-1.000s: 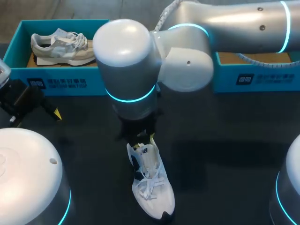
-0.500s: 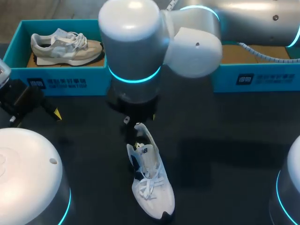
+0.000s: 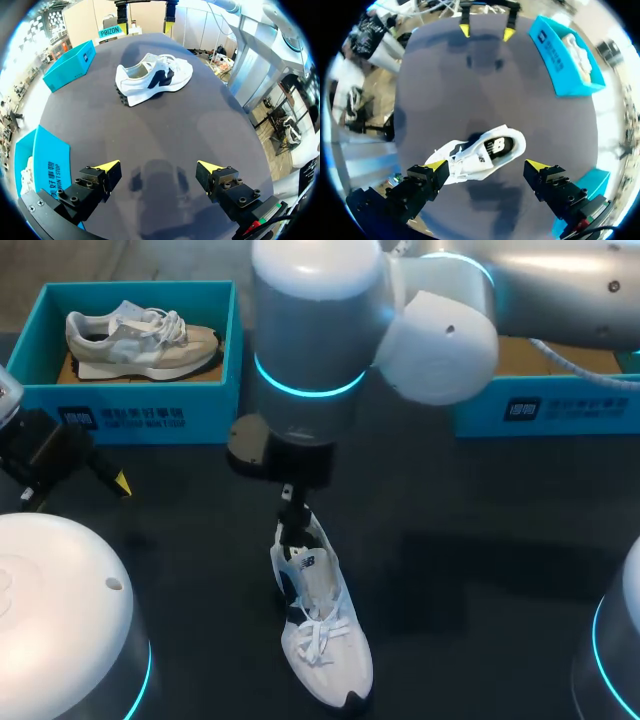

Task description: Take the shoe out of the shoebox, open the shoe tongue, remove and reinsert the insole, then place the shoe into the shoebox

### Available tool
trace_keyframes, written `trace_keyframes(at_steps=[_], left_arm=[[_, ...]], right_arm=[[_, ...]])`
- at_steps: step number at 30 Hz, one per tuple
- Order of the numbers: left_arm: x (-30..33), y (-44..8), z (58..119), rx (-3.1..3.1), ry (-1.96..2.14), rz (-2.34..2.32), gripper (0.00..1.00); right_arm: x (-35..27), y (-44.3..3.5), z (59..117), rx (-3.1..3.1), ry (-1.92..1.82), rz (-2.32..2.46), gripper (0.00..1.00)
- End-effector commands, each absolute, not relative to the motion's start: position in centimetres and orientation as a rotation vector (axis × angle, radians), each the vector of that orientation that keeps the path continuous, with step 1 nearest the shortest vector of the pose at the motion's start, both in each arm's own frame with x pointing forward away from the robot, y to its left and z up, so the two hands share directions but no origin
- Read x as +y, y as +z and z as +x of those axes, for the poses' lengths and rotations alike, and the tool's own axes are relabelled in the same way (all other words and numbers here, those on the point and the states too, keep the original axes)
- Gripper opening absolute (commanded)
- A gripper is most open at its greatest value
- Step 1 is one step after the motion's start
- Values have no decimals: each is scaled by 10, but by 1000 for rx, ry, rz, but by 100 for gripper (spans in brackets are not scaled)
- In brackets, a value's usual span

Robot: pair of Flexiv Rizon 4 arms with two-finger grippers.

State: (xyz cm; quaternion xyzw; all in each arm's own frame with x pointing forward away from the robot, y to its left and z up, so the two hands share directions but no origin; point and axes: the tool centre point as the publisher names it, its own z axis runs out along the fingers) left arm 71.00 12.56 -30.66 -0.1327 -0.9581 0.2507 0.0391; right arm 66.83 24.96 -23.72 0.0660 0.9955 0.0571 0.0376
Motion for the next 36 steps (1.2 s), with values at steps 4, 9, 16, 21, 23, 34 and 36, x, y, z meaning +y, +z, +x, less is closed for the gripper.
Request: trace_keyframes(at_steps=[4,9,16,21,23,34,36], left_arm=[[126,-306,709,-2939,765,-407,100],[126,-306,709,-2939,765,-407,100],[126,-306,709,-2939,765,-407,100],[126,-306,709,-2939,765,-407,100],[126,-306,709,-2939,765,-407,100],[126,-306,709,-2939,765,-407,100],[126,-306,709,-2939,765,-407,100]], right_arm=[[264,-256,688,3047,139,10,100],[269,-264,701,2997,71,-66,100],[271,-281,719,2947,44,-145,100],[272,-293,729,2938,28,-193,100],[271,-297,733,2931,36,-217,100],[267,-318,750,2937,65,-293,100],[267,-321,752,2943,60,-301,100]])
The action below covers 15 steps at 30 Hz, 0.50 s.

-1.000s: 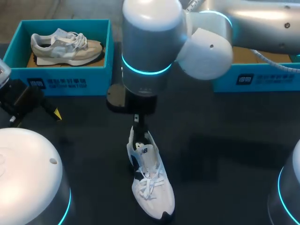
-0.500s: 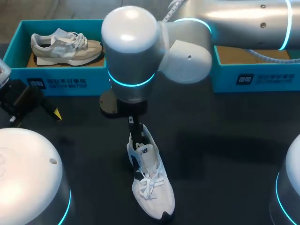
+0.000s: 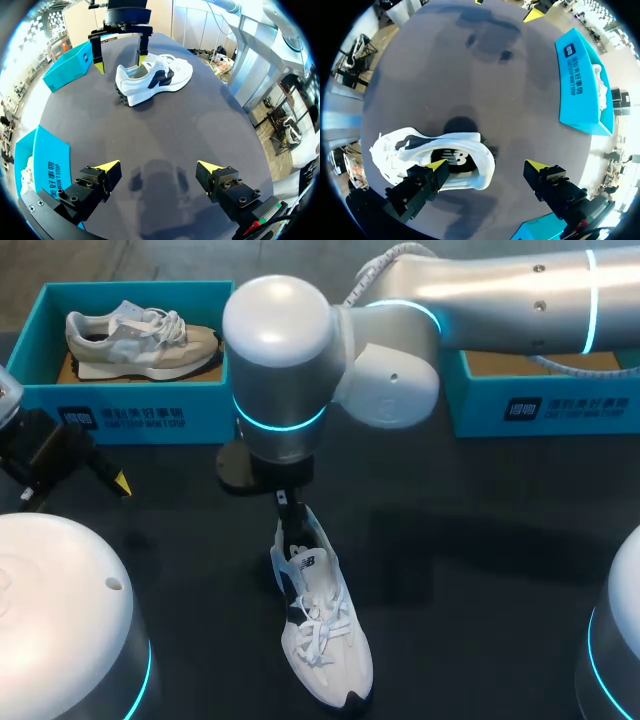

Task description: Take the shoe out of the shoebox, open the shoe tongue, remove and reinsert the insole, then place the shoe into the shoebox

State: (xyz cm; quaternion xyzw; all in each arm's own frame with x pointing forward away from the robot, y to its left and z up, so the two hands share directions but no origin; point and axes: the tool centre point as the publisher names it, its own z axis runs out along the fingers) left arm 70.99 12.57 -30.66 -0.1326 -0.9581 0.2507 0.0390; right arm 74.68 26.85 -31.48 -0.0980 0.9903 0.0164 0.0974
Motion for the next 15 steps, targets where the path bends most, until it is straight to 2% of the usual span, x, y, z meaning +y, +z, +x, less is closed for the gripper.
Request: trace_keyframes(at_steps=[1,15], left_arm=[[126,-306,709,-2939,765,-407,100],[126,-306,709,-2939,765,-407,100]], right_arm=[[267,-322,753,2941,62,-308,100],[269,-350,765,2953,67,-362,100]])
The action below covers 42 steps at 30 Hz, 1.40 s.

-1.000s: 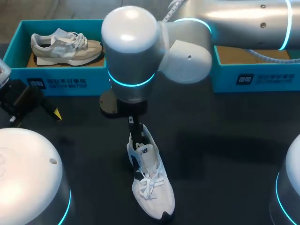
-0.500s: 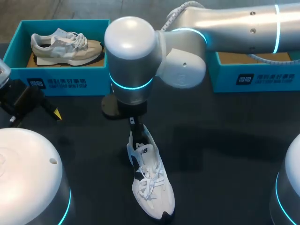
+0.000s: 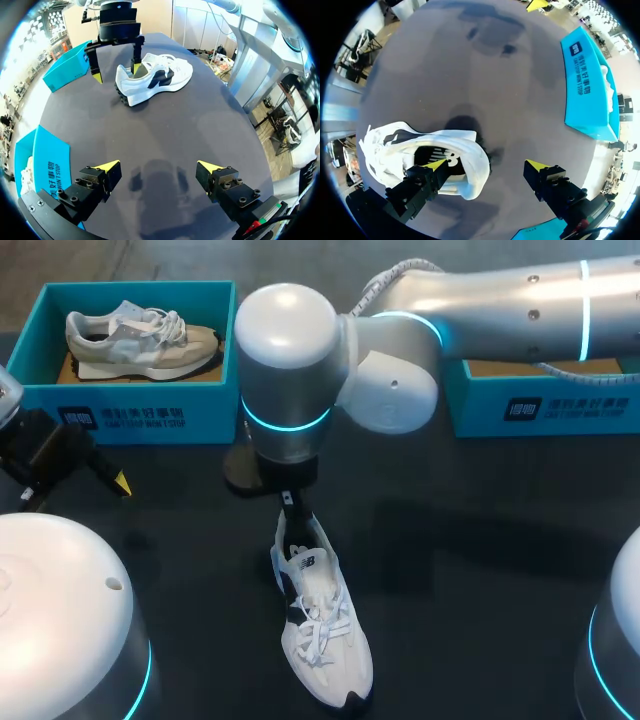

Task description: Take the shoe out of the shoebox, open the shoe tongue, remove and reinsert the insole, then place the shoe into the shoebox

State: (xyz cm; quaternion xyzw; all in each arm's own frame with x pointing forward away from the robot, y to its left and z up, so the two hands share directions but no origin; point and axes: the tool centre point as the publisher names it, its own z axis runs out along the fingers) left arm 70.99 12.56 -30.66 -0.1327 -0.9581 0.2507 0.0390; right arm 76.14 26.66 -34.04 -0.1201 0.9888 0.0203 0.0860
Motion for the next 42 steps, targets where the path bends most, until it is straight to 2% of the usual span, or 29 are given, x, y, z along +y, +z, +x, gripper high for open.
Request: trace_keyframes(at_steps=[1,3,5,8,9,11,16,20,22,25,28,33,40,41,42], left_arm=[[126,-306,709,-2939,765,-407,100],[126,-306,709,-2939,765,-407,100],[126,-306,709,-2939,765,-407,100],[126,-306,709,-2939,765,-407,100],[126,-306,709,-2939,765,-407,100],[126,-306,709,-2939,765,-407,100],[126,-306,709,-2939,765,-407,100],[126,-306,709,-2939,765,-407,100],[126,-306,709,-2939,765,-407,100],[126,-306,709,-2939,765,-407,100],[126,-306,709,-2939,765,-407,100],[126,-306,709,-2939,765,-407,100],[126,-306,709,-2939,765,-407,100],[126,-306,709,-2939,765,-407,100],[126,-306,709,-2939,765,-407,100]], right_arm=[[269,-352,766,2954,65,-367,100],[268,-354,768,2956,61,-376,98],[268,-358,770,2968,37,-378,84],[268,-362,774,2976,25,-390,73],[268,-364,775,2976,23,-392,60],[267,-368,777,2983,29,-399,51],[266,-375,779,2995,31,-409,60],[266,-378,779,3001,31,-414,64],[265,-378,777,3004,31,-417,61],[264,-381,775,3015,31,-419,63],[263,-384,773,3027,31,-418,59],[260,-385,768,3039,32,-416,62],[264,-395,770,3064,55,-435,48],[265,-397,770,3069,58,-438,43],[265,-398,770,3071,61,-441,29]])
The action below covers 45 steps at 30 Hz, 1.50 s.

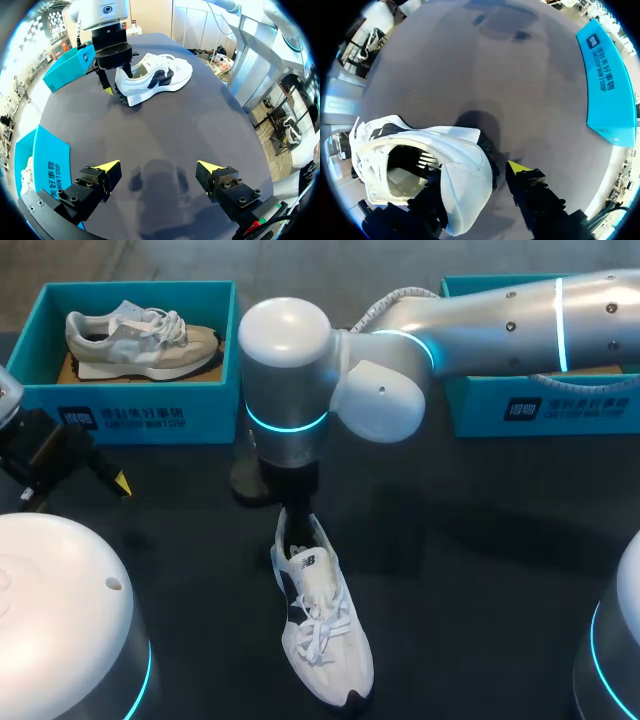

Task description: Take the shoe out of the shoebox, open the shoe tongue, remove and reinsert the insole, then place the shoe into the shoebox

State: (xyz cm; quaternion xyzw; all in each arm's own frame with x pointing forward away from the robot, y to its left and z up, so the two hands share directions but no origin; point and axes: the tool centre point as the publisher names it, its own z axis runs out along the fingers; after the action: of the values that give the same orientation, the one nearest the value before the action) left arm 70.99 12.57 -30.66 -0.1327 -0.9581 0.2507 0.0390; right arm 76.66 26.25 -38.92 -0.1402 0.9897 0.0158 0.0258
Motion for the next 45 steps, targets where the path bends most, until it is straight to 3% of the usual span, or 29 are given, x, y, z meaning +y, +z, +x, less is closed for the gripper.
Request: trace_keyframes(at_steps=[1,2,20,41,45], left_arm=[[126,-306,709,-2939,765,-407,100],[126,-306,709,-2939,765,-407,100],[126,-306,709,-2939,765,-407,100],[126,-306,709,-2939,765,-407,100],[126,-306,709,-2939,765,-407,100]], right_arm=[[266,-399,769,3074,60,-446,10],[266,-401,768,3078,63,-448,0],[248,-357,764,3041,4,-359,0],[191,-258,822,2949,-55,-304,0],[191,-258,822,2949,-55,-304,0]])
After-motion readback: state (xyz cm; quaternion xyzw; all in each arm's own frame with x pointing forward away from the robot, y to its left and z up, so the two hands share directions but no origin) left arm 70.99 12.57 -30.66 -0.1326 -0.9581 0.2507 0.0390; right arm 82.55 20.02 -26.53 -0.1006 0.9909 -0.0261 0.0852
